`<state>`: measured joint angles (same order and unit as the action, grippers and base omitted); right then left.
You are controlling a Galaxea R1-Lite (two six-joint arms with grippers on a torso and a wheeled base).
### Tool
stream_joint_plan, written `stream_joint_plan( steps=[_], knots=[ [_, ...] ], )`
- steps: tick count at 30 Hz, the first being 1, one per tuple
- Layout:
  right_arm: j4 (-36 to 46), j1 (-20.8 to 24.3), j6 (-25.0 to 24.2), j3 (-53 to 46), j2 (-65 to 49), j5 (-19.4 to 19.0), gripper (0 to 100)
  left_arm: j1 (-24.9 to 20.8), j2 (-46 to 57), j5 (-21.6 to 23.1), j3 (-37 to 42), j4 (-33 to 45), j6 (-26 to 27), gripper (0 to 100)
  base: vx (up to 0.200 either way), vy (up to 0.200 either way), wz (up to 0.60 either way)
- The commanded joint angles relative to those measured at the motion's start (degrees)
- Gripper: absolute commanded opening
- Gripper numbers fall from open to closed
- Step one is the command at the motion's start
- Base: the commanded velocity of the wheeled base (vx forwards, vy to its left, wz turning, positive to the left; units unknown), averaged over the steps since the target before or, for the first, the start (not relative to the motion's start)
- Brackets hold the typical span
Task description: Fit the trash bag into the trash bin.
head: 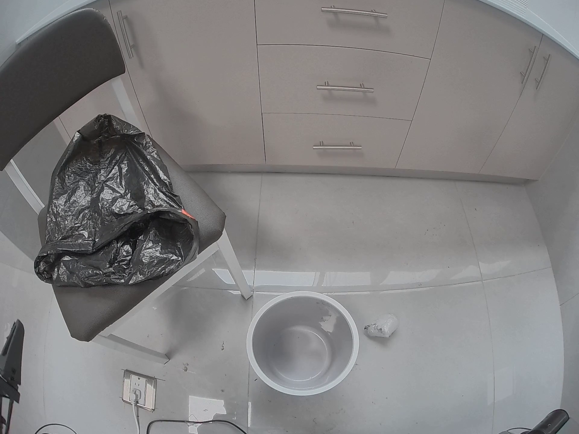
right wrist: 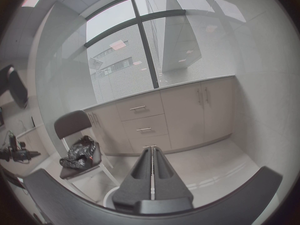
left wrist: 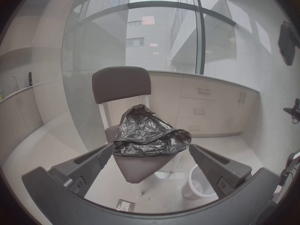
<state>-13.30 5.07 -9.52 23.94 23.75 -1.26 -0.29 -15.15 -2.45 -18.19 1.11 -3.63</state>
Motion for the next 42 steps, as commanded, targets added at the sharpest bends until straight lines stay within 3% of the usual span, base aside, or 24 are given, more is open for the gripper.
stream_joint_plan(
  steps=[1,4,7,9,10,11,13,15,16,18,19,21,27,33,42],
  knots=[
    [-28.8,10.7,-10.6,6.4,42.3,-1.6,0,4.0,-31.0,-7.4,-12.4,0.1,7.2,100,0.0,0.0,0.0],
    [-36.4,11.1,-10.5,6.3,52.5,-1.4,0,10.1,-41.2,-6.8,-15.8,-1.8,14.0,100,0.0,0.0,0.0],
    [-40.2,10.6,-10.6,5.1,57.2,-1.1,0,17.0,-48.3,-3.4,-17.4,-6.0,18.8,100,0.0,0.0,0.0],
    [-42.7,9.6,-10.8,3.7,59.1,-1.2,0,25.6,-55.0,5.3,-18.5,-11.6,22.5,100,0.0,0.0,0.0],
    [-42.9,9.4,-10.8,3.5,59.2,-1.2,0,26.6,-55.7,6.3,-18.5,-12.1,22.7,100,0.0,0.0,0.0],
    [-43.1,9.0,-10.5,2.9,59.0,-1.3,0,30.8,-59.5,11.1,-19.0,-14.2,23.1,100,0.0,0.0,0.0],
    [-43.1,9.3,-10.4,2.4,58.3,-1.6,0,34.9,-62.9,16.0,-19.2,-15.4,23.3,100,0.0,0.0,0.0],
    [-43.1,9.3,-10.4,2.4,58.3,-1.5,0,35.9,-63.5,17.1,-19.2,-15.5,23.3,100,0.0,0.0,0.0],
    [-43.0,9.9,-10.3,2.3,57.8,-1.5,0,40.9,-65.3,25.0,-18.8,-15.3,23.2,100,0.0,0.0,0.0],
    [-43.0,10.1,-10.4,2.4,57.8,-1.4,0,42.5,-65.4,27.6,-18.7,-15.3,23.2,100,0.0,0.0,0.0],
    [-43.0,10.4,-10.4,2.3,57.8,-1.3,0,46.0,-65.1,31.5,-18.6,-15.1,23.2,100,0.0,0.0,0.0],
    [-43.0,10.4,-10.5,2.4,57.8,-1.3,0,49.2,-65.3,34.1,-18.6,-15.1,23.4,100,0.0,0.0,0.0],
    [-43.0,10.5,-10.5,2.4,57.6,-1.2,0,54.7,-67.9,41.7,-18.9,-15.2,23.5,100,0.0,0.0,0.0],
    [-42.9,10.4,-10.5,2.5,57.6,-1.2,0,57.6,-69.2,52.9,-17.5,-14.6,23.3,100,0.0,0.0,0.0],
    [-42.9,9.7,-11.0,2.8,57.3,-1.3,0,55.0,-77.7,56.6,-18.2,-18.4,23.5,100,0.0,0.0,0.0]
  ],
)
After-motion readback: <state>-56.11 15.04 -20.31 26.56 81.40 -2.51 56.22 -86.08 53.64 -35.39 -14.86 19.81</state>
